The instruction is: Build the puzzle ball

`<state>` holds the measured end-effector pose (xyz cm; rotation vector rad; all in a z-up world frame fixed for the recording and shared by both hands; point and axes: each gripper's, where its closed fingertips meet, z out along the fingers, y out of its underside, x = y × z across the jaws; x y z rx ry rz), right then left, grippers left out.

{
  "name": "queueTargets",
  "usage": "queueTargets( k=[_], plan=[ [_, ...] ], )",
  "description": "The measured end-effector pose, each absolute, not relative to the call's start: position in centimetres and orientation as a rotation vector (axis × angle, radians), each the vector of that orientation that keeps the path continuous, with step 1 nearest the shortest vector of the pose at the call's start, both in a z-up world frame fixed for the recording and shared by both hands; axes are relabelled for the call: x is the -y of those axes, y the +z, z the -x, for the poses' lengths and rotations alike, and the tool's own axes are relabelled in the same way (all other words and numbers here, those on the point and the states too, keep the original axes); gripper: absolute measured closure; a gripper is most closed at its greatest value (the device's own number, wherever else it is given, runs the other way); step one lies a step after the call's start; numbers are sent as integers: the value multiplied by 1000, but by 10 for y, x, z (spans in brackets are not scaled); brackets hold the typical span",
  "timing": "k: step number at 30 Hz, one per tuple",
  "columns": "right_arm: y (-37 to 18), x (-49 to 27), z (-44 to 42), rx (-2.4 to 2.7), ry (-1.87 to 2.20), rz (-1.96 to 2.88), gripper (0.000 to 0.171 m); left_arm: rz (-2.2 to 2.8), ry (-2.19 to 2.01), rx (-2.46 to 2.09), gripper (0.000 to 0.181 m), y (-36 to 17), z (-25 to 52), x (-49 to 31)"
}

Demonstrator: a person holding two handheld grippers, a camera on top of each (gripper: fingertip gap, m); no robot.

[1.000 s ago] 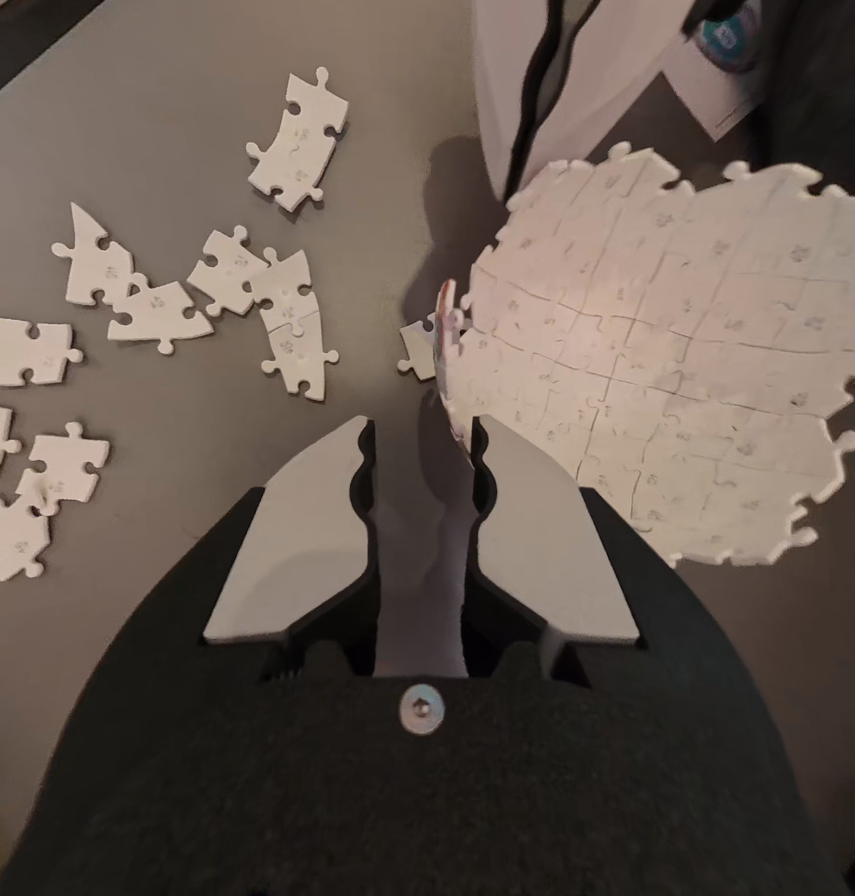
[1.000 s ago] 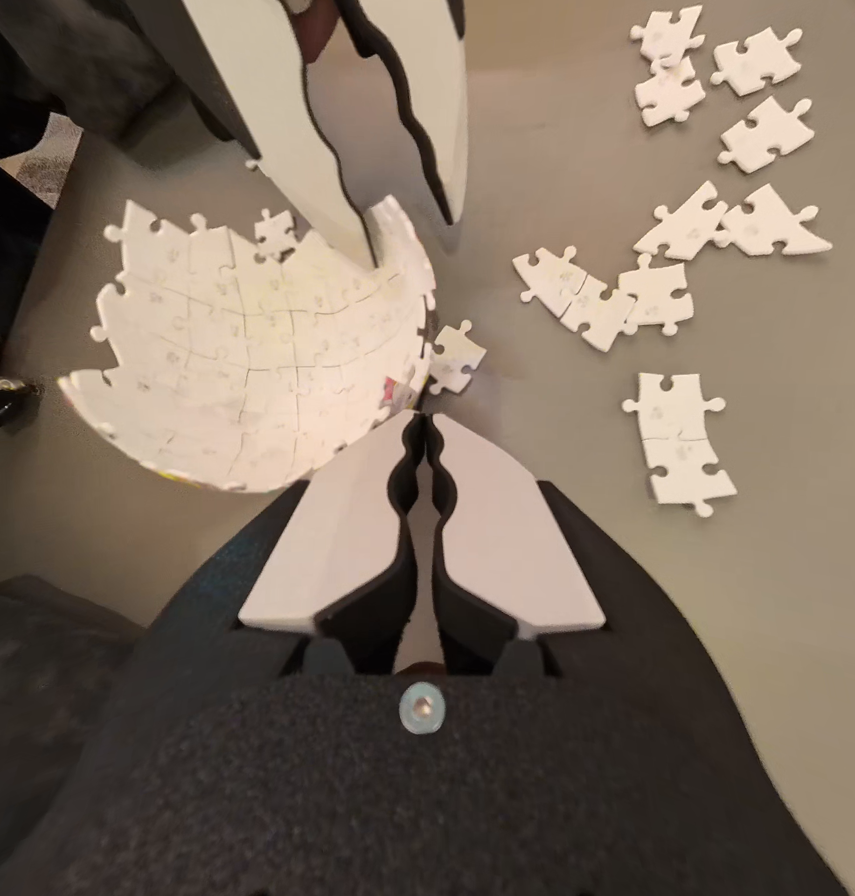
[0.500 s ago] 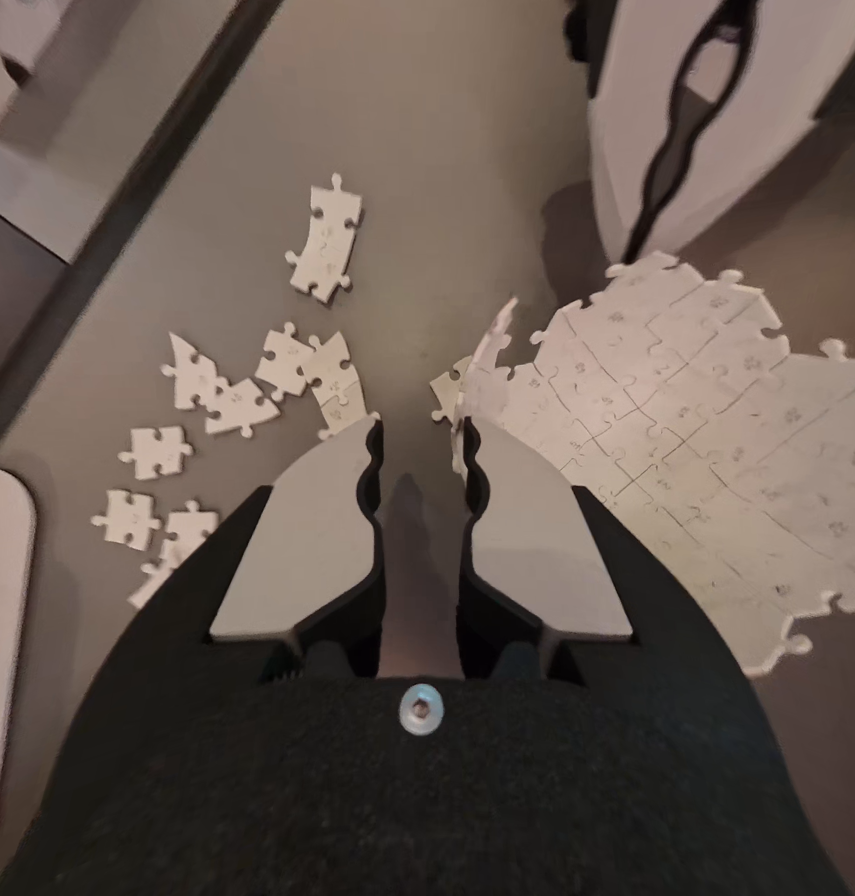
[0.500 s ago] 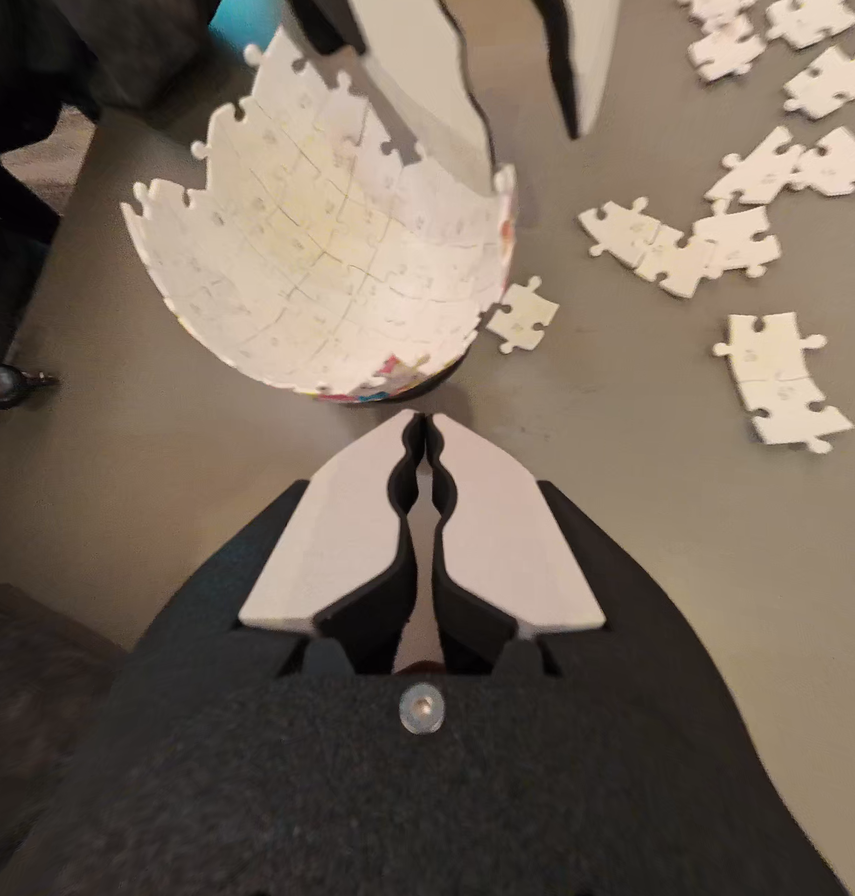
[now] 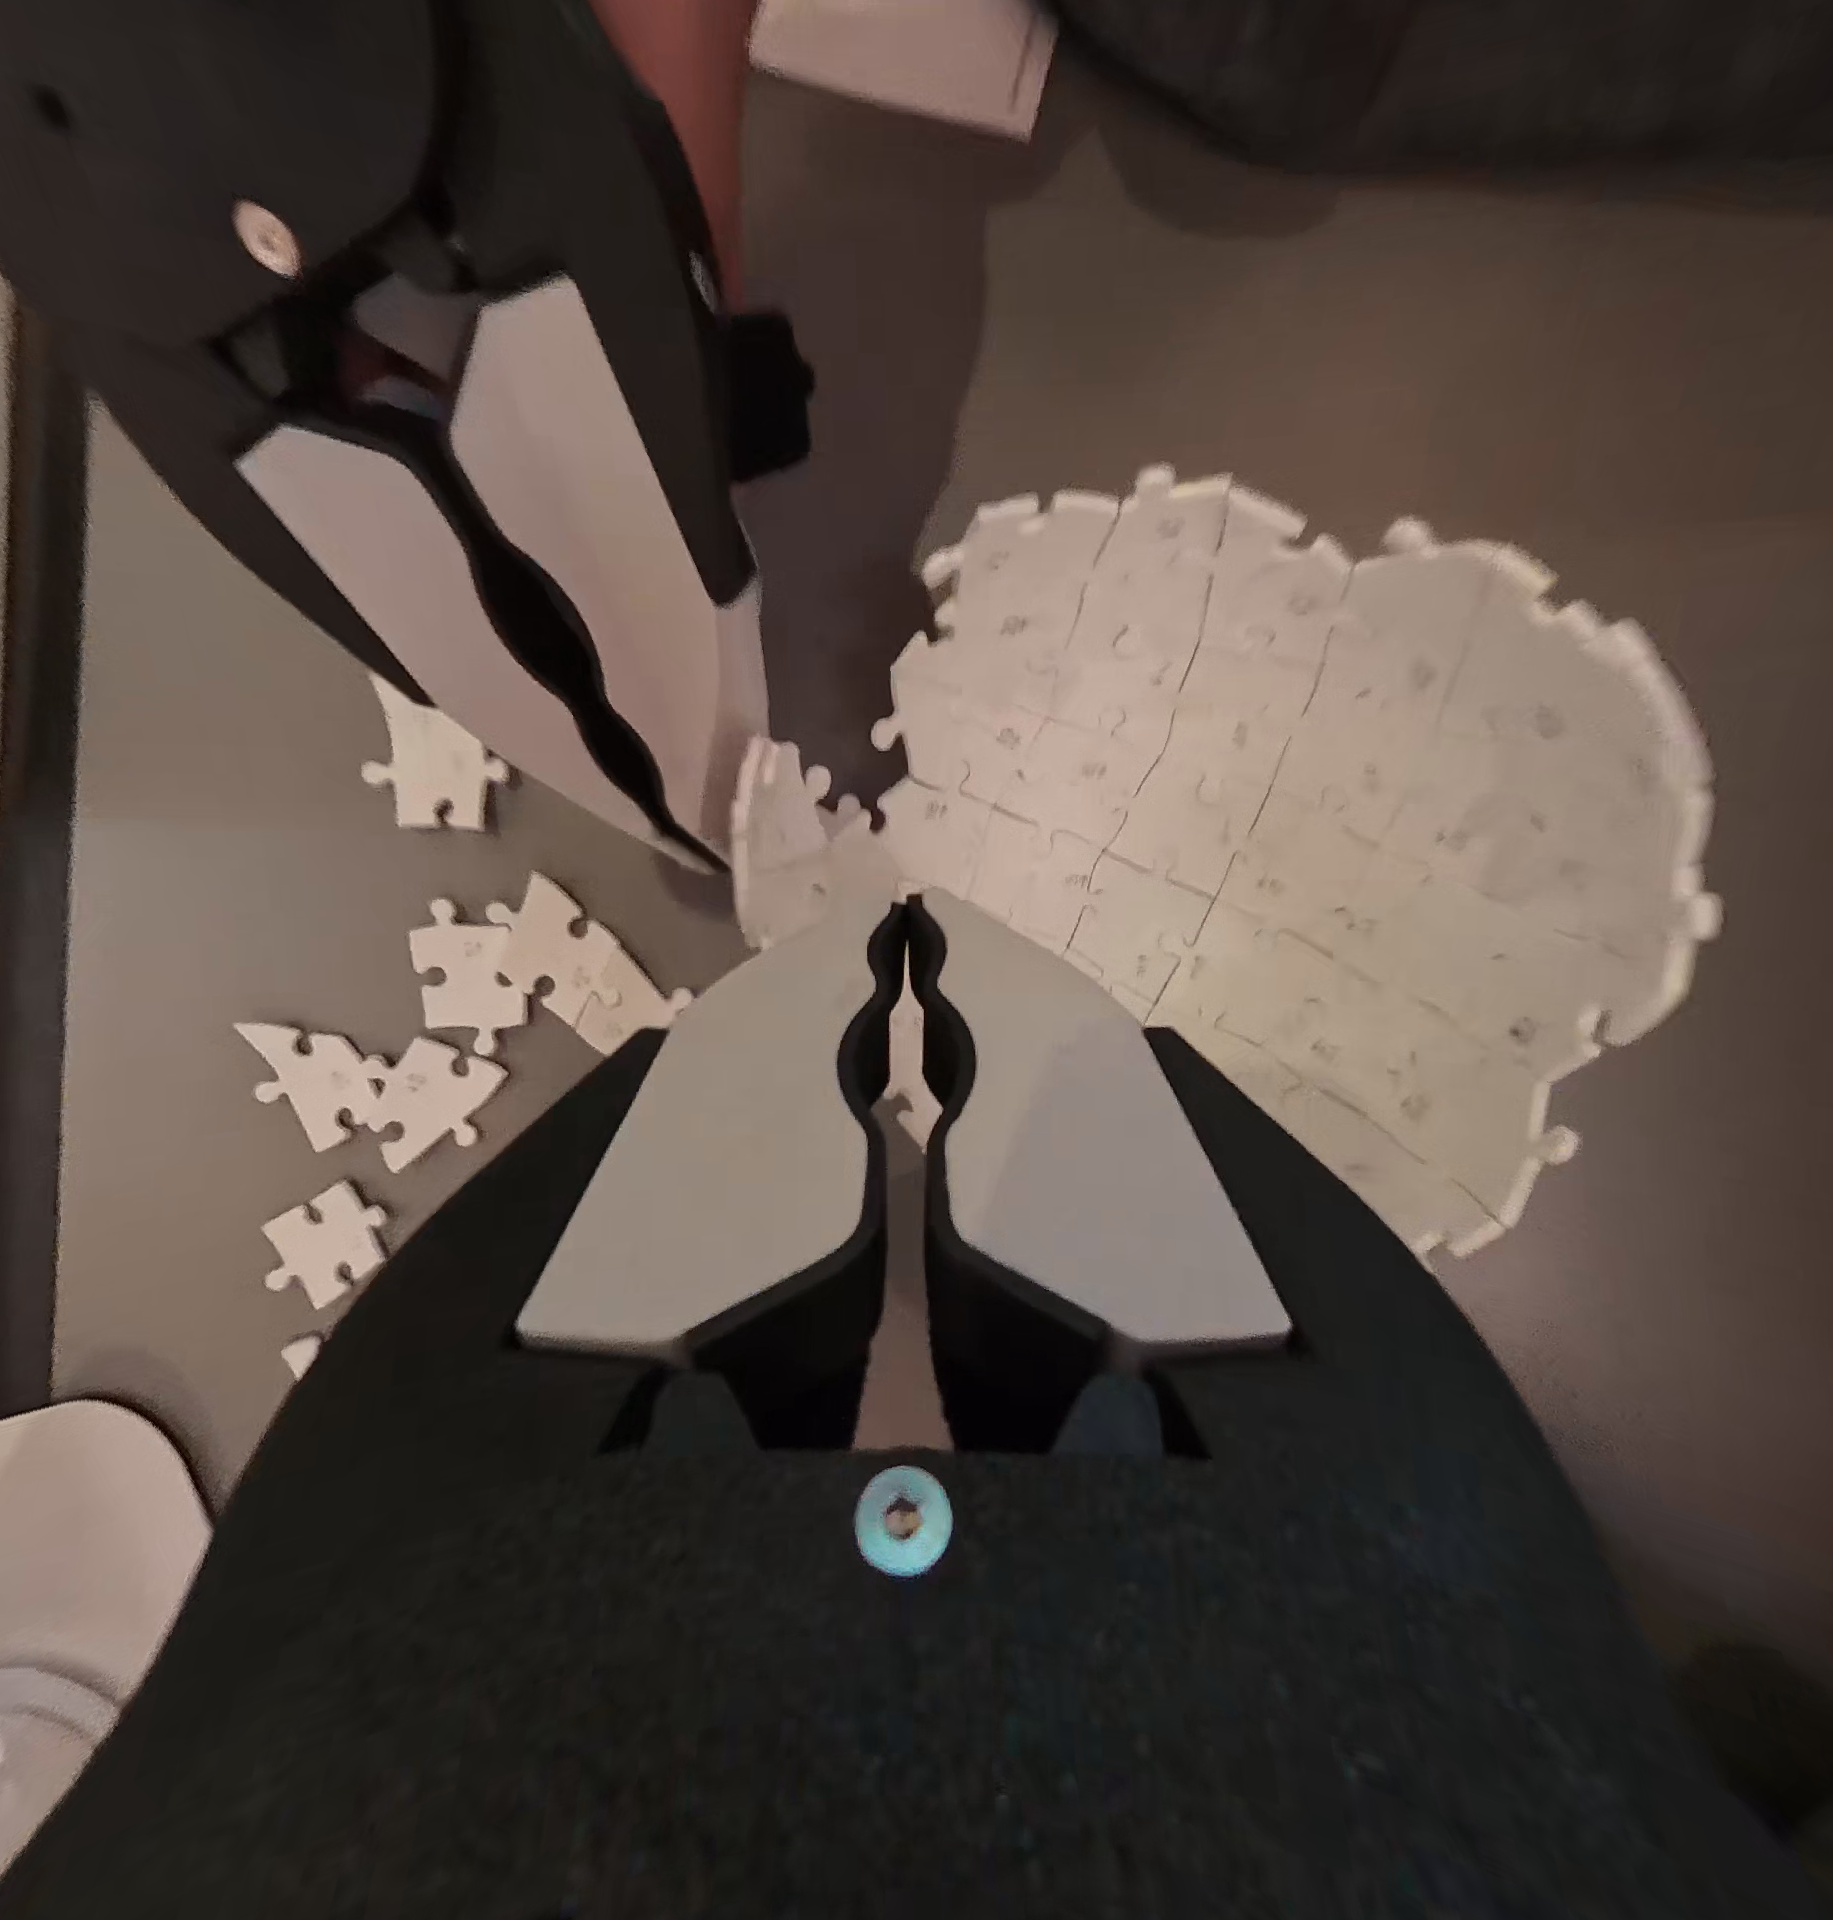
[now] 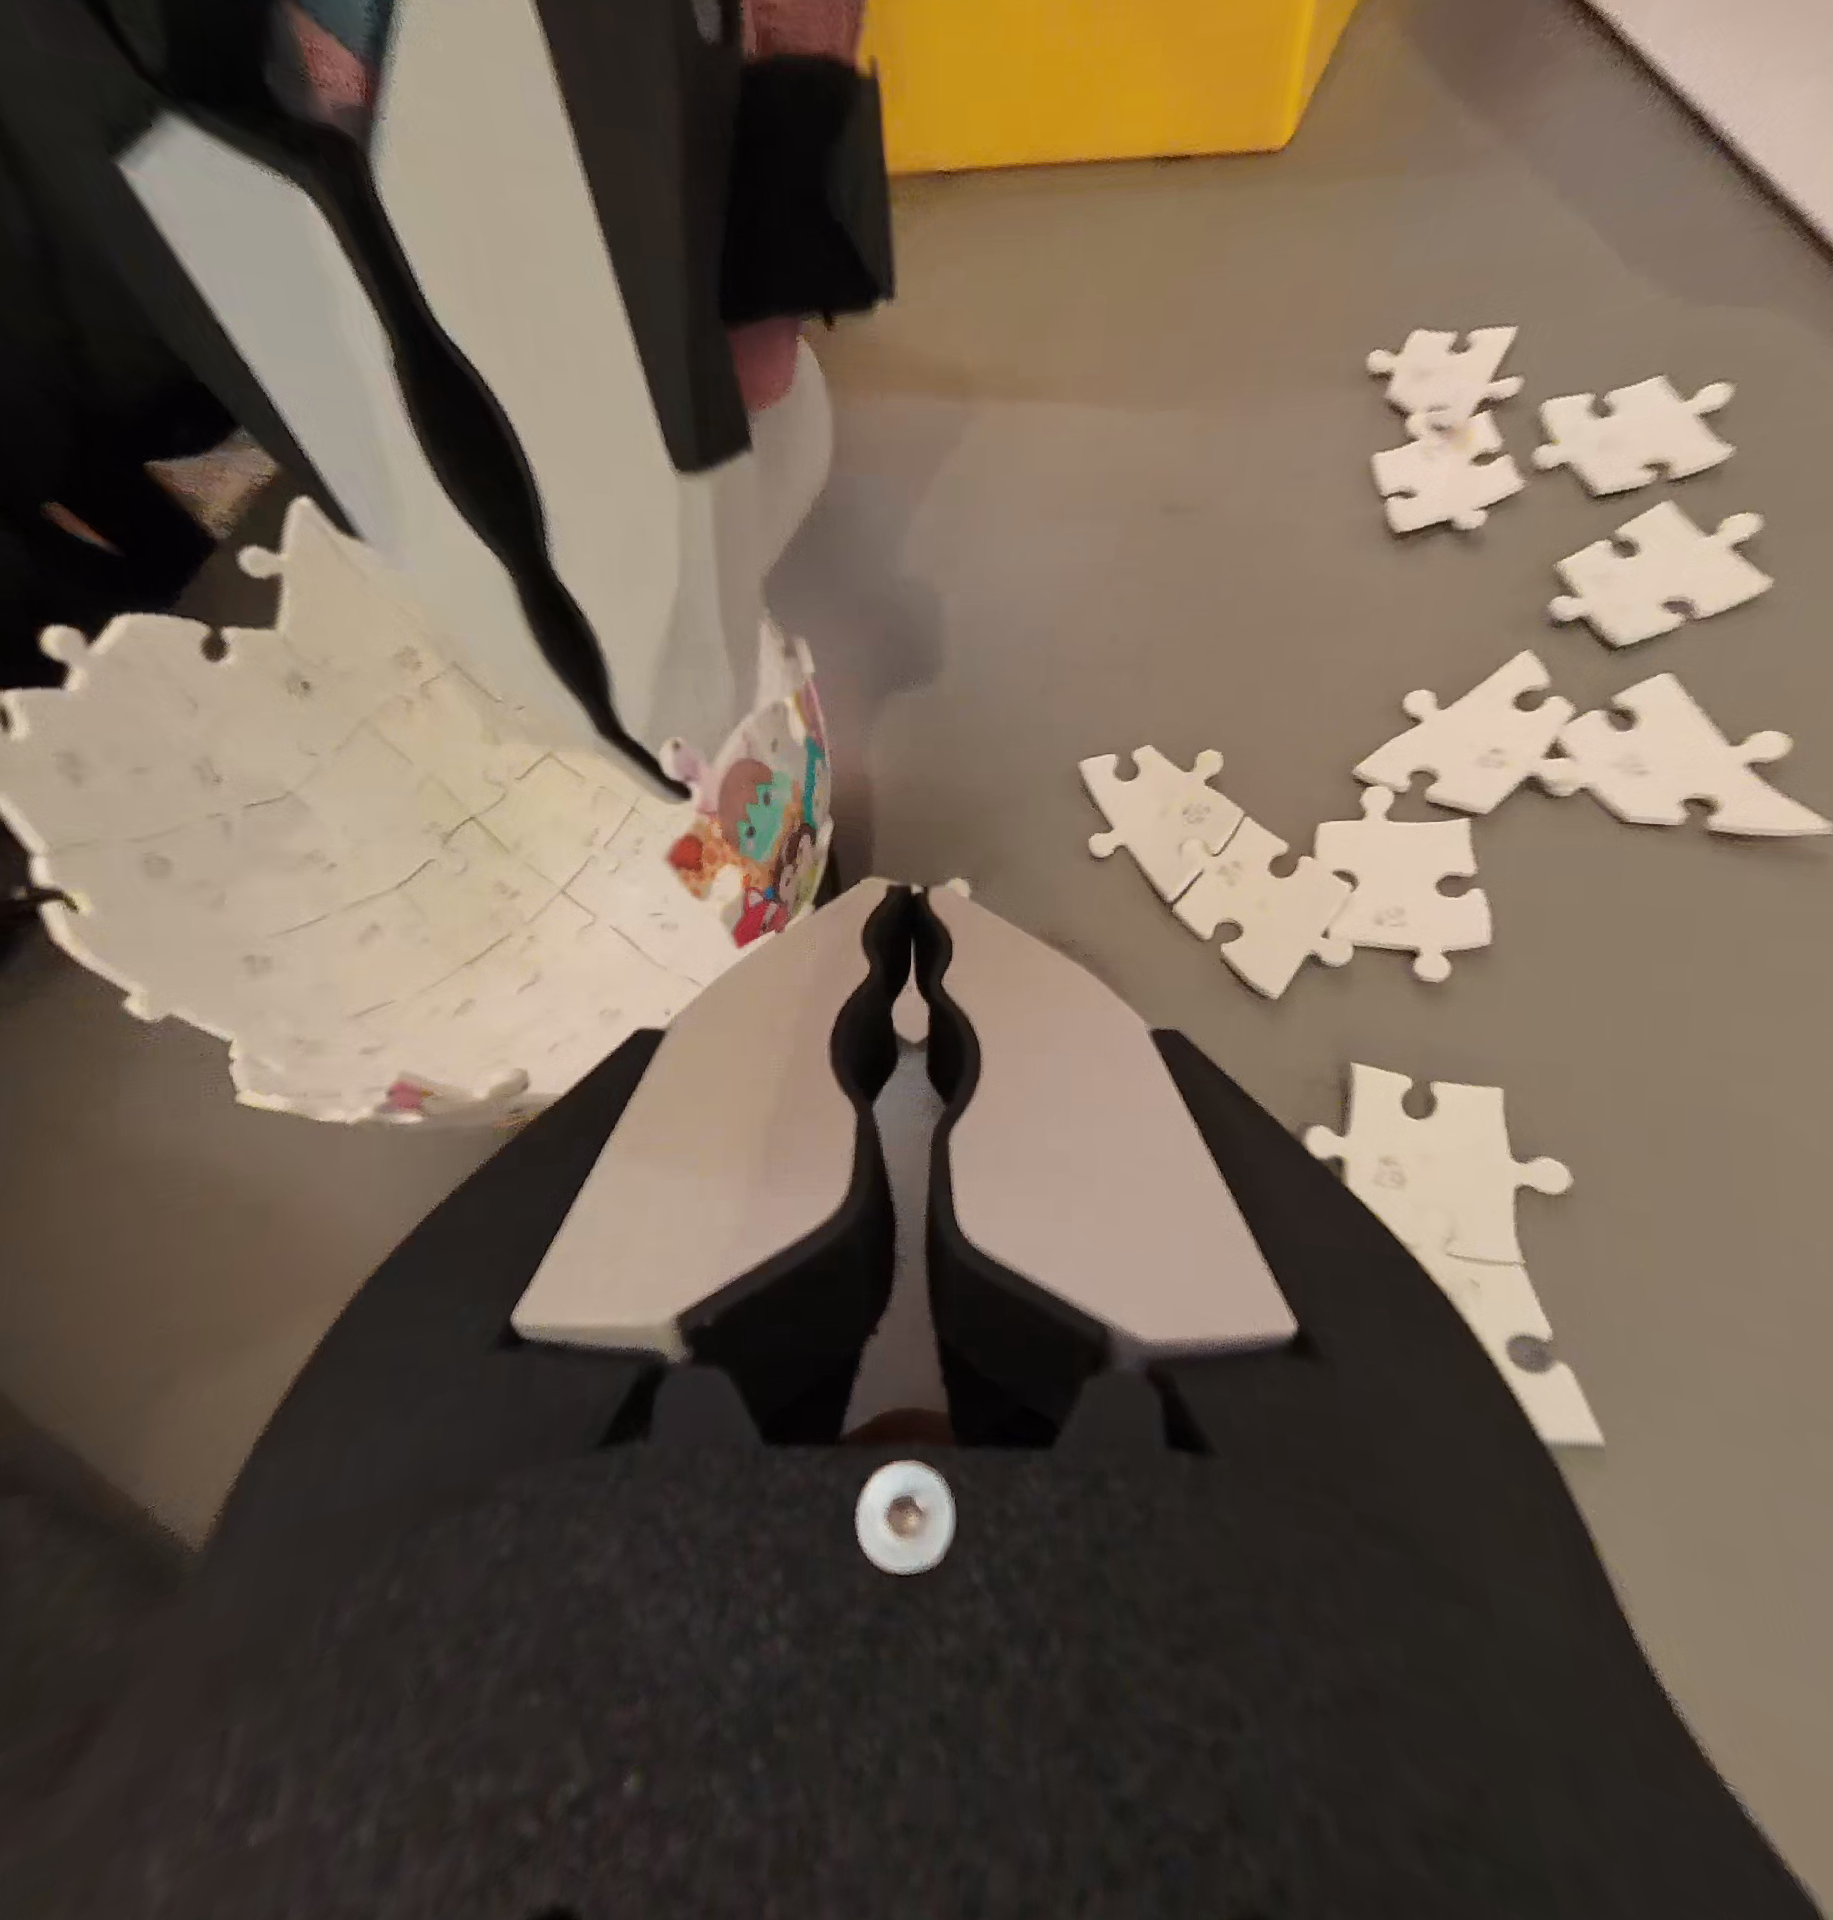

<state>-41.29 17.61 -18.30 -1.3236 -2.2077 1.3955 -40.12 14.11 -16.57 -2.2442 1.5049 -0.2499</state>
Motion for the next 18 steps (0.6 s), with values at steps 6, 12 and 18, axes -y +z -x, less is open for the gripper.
queueTargets(
  k=[6, 12, 18],
  plan=[
    [-189, -183, 416, 2273, 1591, 1574, 171, 2294, -172, -1557, 181, -186, 404, -140],
    [-190, -180, 420, 2271, 1720, 1712, 171, 2275, -111, -1561, 181, -186, 404, -143],
    [-189, -172, 413, 2327, 1812, 1722, 171, 2268, -51, -1562, 181, -188, 405, -147]
  ],
)
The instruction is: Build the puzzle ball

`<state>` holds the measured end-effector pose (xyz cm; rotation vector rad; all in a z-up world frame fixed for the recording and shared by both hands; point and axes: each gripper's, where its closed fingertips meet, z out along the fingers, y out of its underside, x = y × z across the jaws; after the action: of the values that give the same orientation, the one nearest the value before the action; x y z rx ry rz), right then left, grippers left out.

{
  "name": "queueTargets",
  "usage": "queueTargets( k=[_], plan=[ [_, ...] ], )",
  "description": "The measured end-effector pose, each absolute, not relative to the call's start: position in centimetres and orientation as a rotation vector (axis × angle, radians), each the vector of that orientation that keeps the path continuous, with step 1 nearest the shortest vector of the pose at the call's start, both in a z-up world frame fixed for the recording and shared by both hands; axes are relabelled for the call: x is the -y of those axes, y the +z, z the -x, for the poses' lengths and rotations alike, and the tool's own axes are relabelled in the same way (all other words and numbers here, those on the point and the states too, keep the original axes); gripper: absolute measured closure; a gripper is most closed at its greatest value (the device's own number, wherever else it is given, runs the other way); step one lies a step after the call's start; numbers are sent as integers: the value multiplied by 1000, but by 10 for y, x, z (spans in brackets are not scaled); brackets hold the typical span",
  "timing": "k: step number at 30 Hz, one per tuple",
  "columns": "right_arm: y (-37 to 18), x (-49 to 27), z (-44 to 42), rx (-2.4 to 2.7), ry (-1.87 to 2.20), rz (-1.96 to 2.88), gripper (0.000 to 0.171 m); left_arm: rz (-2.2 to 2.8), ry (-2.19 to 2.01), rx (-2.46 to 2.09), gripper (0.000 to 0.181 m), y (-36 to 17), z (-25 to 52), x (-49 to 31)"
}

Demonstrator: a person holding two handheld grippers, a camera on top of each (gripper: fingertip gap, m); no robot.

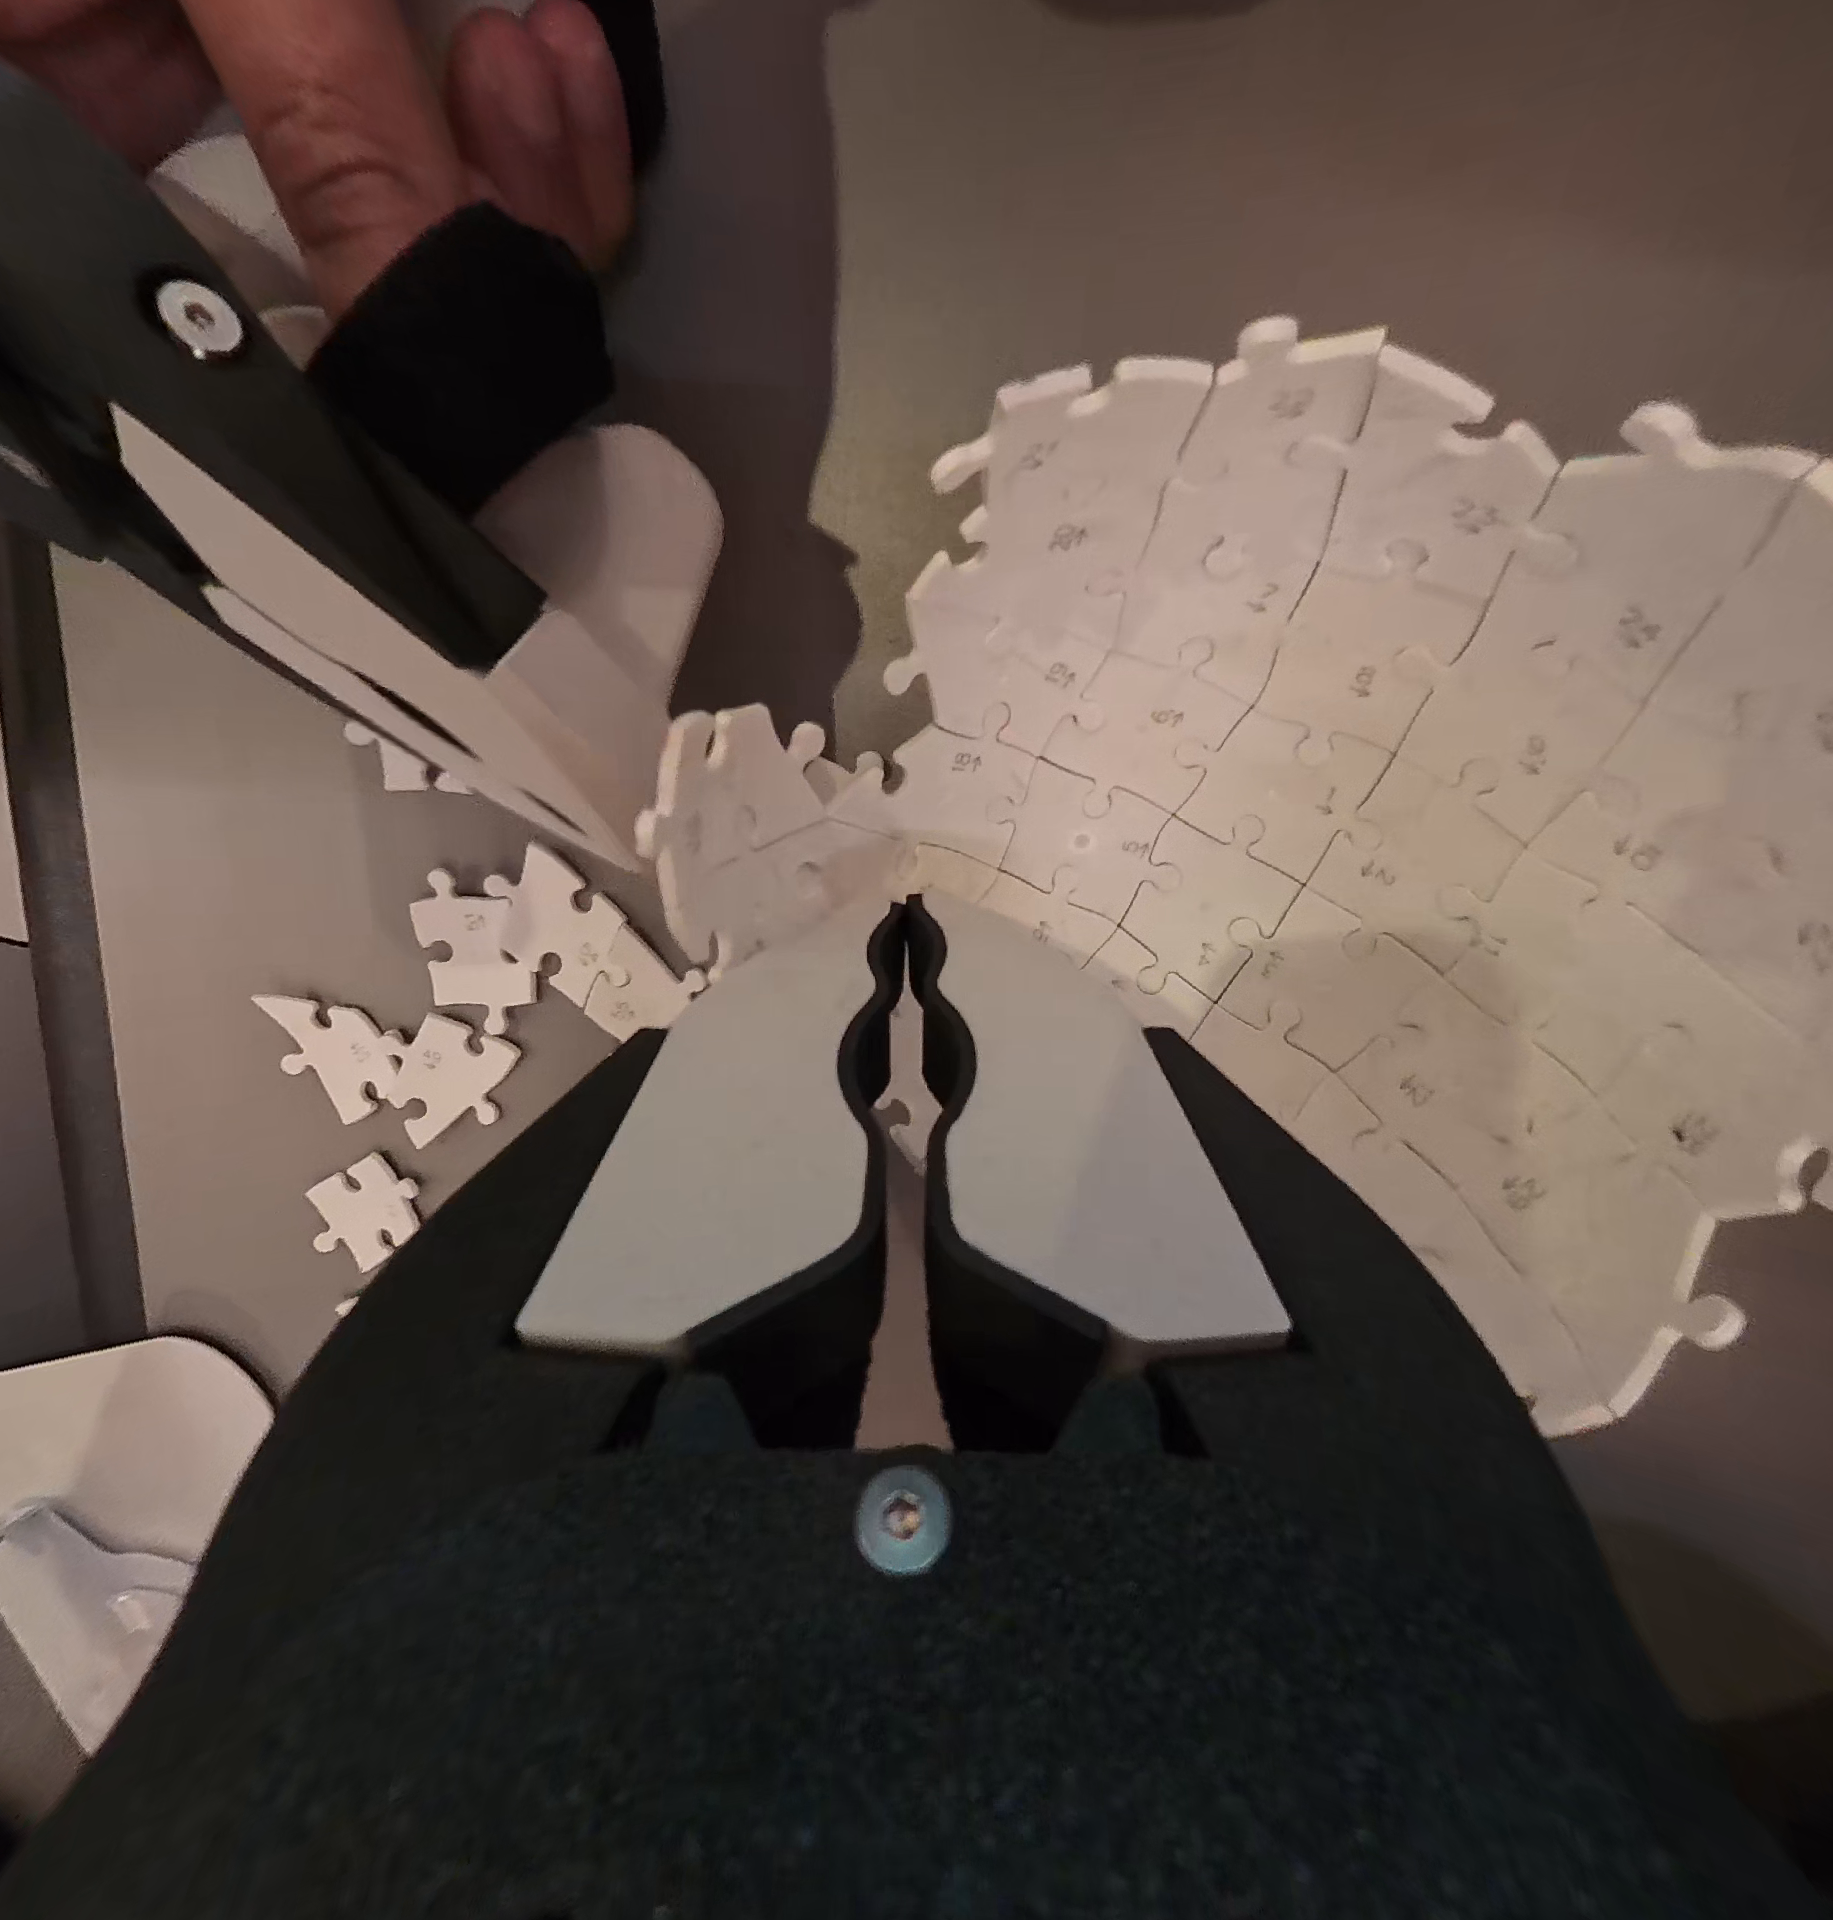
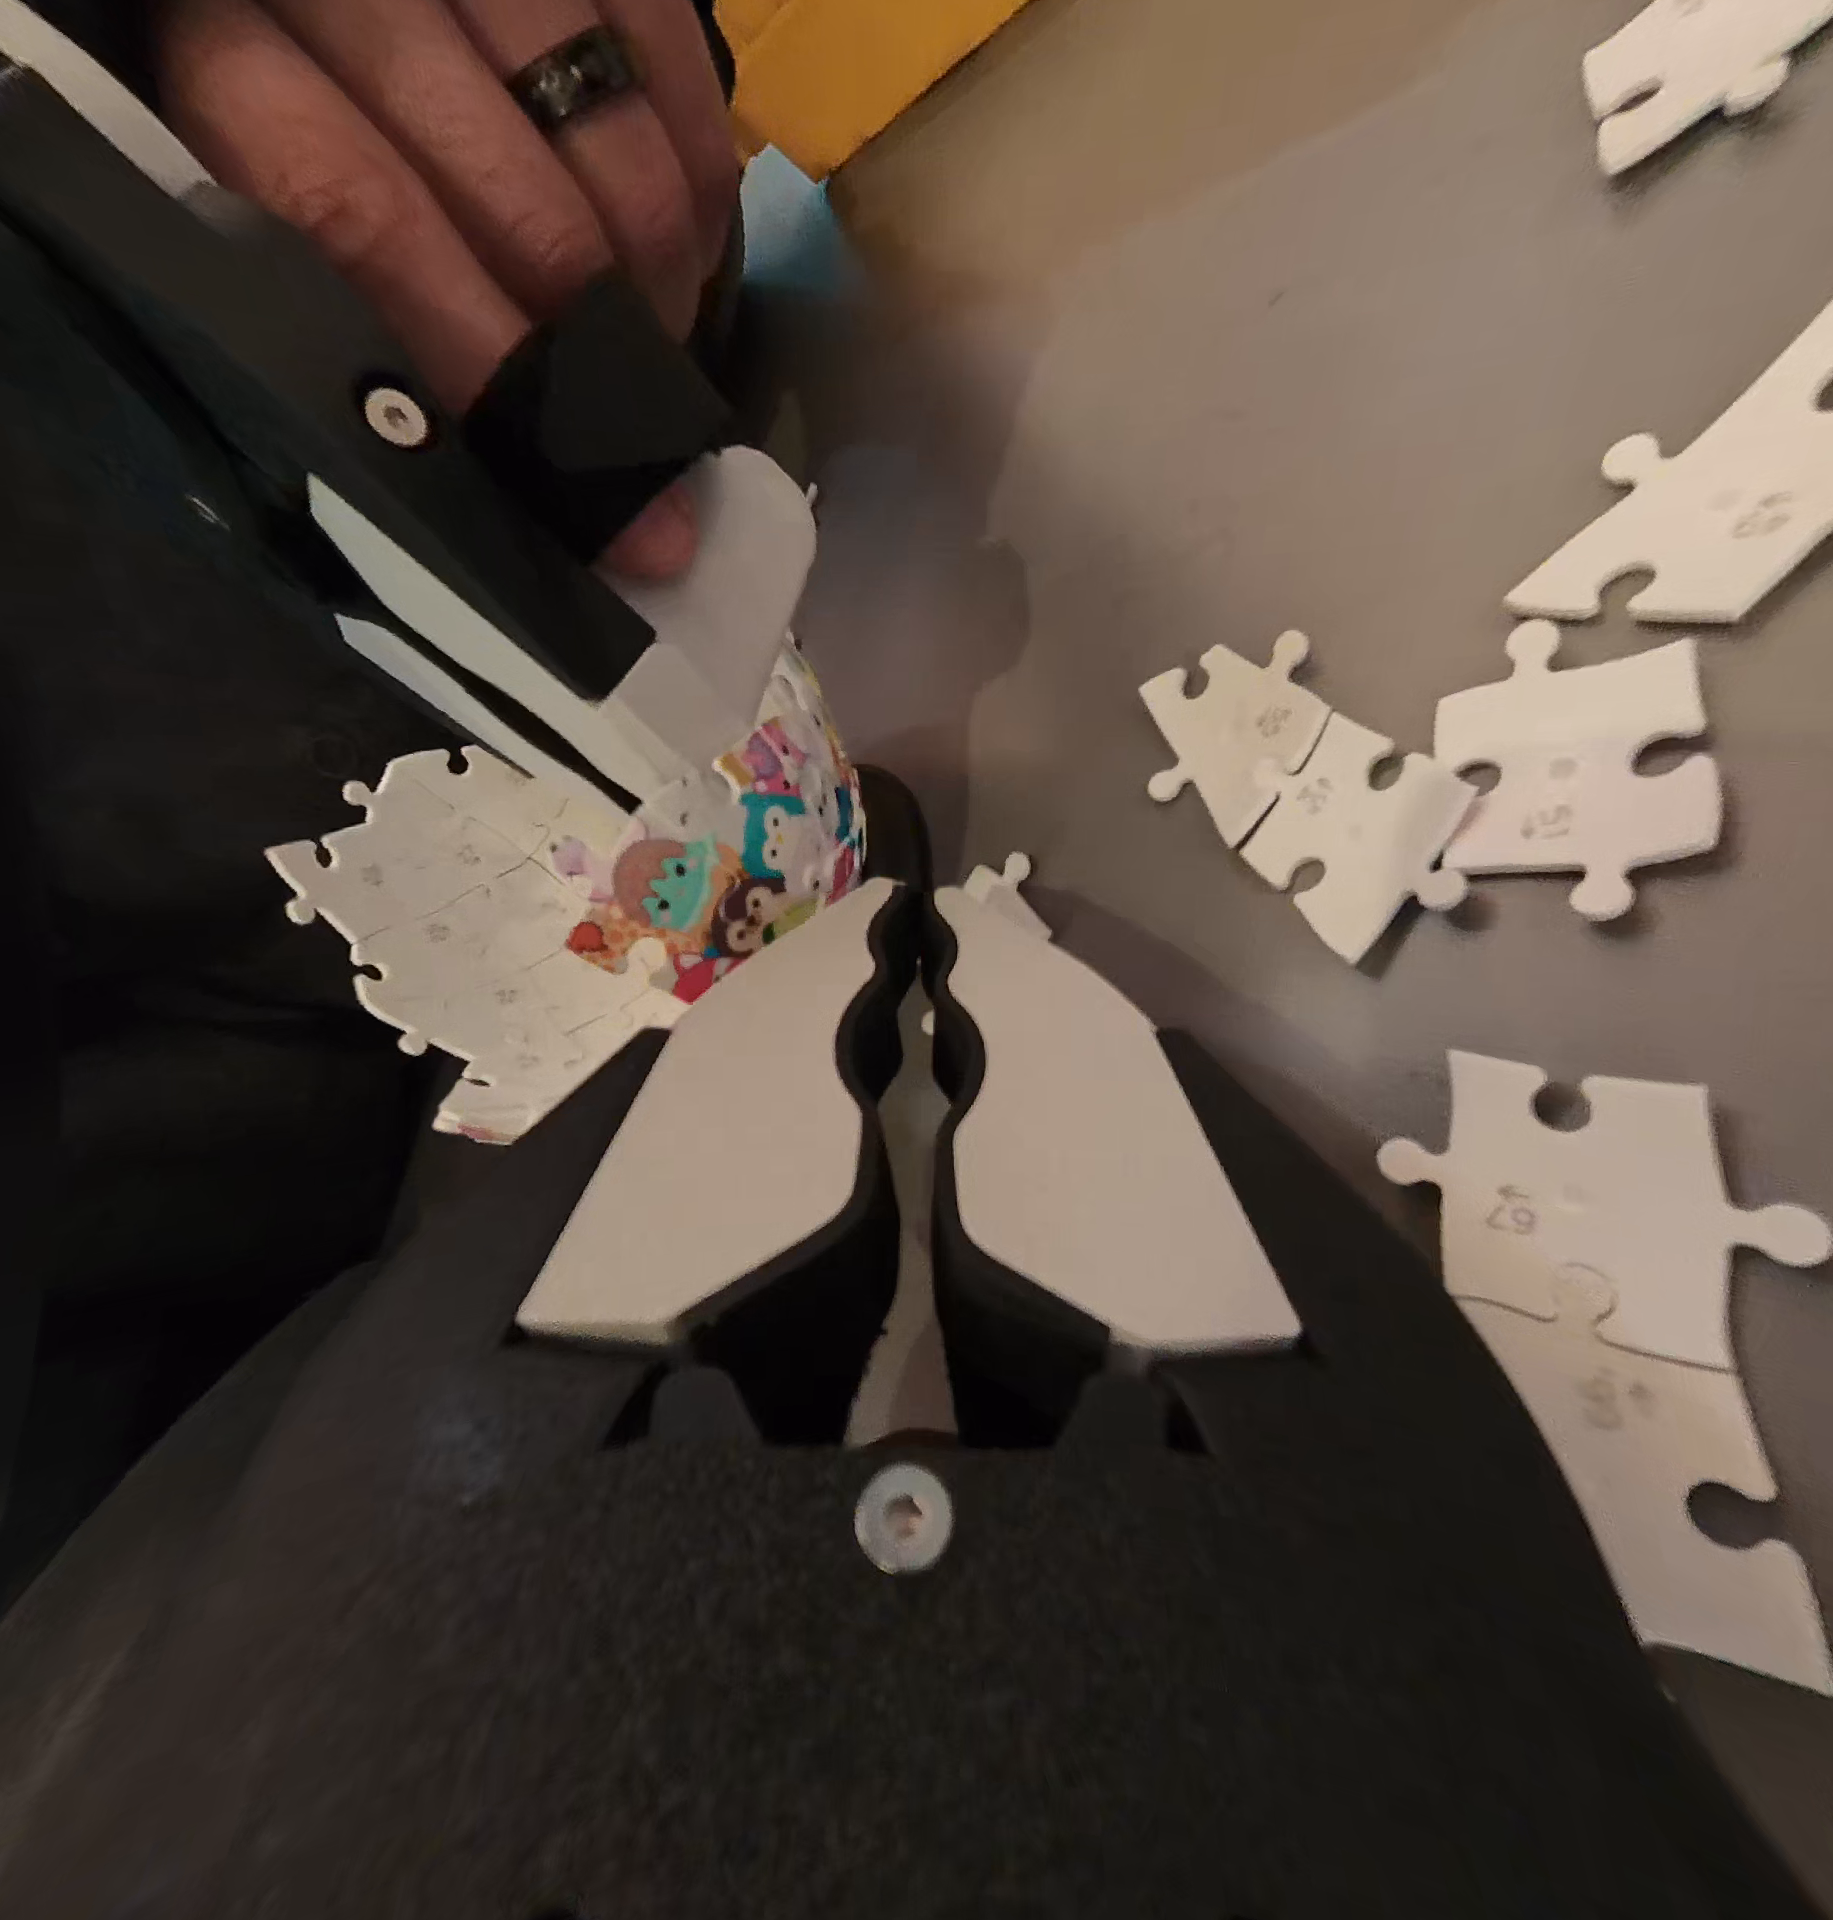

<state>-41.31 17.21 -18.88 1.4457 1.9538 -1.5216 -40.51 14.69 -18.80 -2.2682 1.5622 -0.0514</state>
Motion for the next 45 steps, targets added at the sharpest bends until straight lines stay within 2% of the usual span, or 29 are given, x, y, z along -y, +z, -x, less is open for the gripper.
queueTargets(
  k=[45],
  plan=[
    [-187, -161, 405, -1912, -1543, -1353, 171, 2247, 9, -1531, 181, -179, 397, -156]
  ],
)
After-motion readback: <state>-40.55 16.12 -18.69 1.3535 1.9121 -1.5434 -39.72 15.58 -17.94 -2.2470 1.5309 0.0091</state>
